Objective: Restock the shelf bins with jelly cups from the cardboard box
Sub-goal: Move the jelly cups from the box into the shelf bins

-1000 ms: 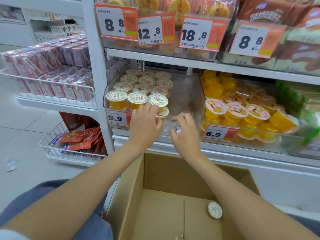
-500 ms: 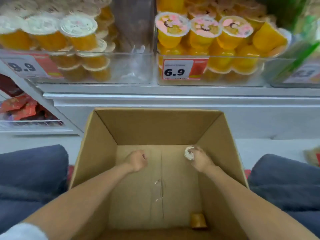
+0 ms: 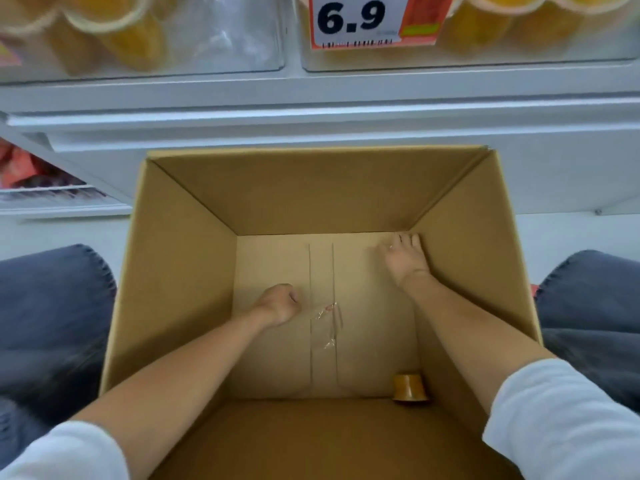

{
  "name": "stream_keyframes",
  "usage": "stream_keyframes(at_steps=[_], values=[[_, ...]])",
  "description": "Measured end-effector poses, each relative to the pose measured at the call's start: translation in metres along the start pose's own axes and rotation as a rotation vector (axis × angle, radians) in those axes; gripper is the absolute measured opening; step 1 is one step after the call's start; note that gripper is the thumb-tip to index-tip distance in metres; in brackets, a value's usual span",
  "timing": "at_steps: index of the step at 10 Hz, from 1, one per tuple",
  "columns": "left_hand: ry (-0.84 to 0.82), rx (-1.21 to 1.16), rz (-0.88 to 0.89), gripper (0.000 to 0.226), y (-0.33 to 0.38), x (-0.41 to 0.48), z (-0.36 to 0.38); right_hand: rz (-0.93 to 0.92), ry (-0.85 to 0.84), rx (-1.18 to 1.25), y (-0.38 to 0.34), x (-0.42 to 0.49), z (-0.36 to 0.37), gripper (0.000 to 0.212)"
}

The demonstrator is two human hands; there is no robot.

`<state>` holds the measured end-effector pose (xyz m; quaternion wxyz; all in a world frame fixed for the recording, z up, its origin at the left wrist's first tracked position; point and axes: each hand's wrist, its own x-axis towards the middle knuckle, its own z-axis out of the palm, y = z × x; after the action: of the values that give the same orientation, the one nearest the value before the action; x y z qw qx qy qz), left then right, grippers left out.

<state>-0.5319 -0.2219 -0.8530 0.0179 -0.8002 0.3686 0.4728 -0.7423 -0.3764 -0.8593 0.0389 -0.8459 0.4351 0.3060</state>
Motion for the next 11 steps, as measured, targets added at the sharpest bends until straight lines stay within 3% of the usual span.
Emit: stream_keyframes(at_steps=[1,2,4,7,10,11], values=[[-0.04,-0.019,0.024,0.018,0.004,-0.005,0.013,-0.002,-0.067,0.121,0.006,-0.015,-0.024,0.048],[-0.068,-0.006,0.072,0.017,0.017,-0.016,0.027,-0.108,-0.117,0.079,0.017,-0.038,-0.065,0.068],[-0.186,0.022,0.162,0.009,0.056,-0.043,0.066,-0.245,-0.072,-0.087,0.036,-0.101,-0.109,0.07],[-0.528,0.182,0.216,0.071,0.089,-0.082,0.161,-0.217,-0.217,-0.139,0.043,-0.114,-0.077,0.065],[-0.451,0.046,0.24,0.054,0.1,-0.078,0.194,-0.197,-0.265,-0.042,0.042,-0.1,-0.077,0.063],[-0.401,-0.103,0.233,0.034,0.1,-0.076,0.183,-0.189,-0.266,-0.051,0.041,-0.097,-0.075,0.061]])
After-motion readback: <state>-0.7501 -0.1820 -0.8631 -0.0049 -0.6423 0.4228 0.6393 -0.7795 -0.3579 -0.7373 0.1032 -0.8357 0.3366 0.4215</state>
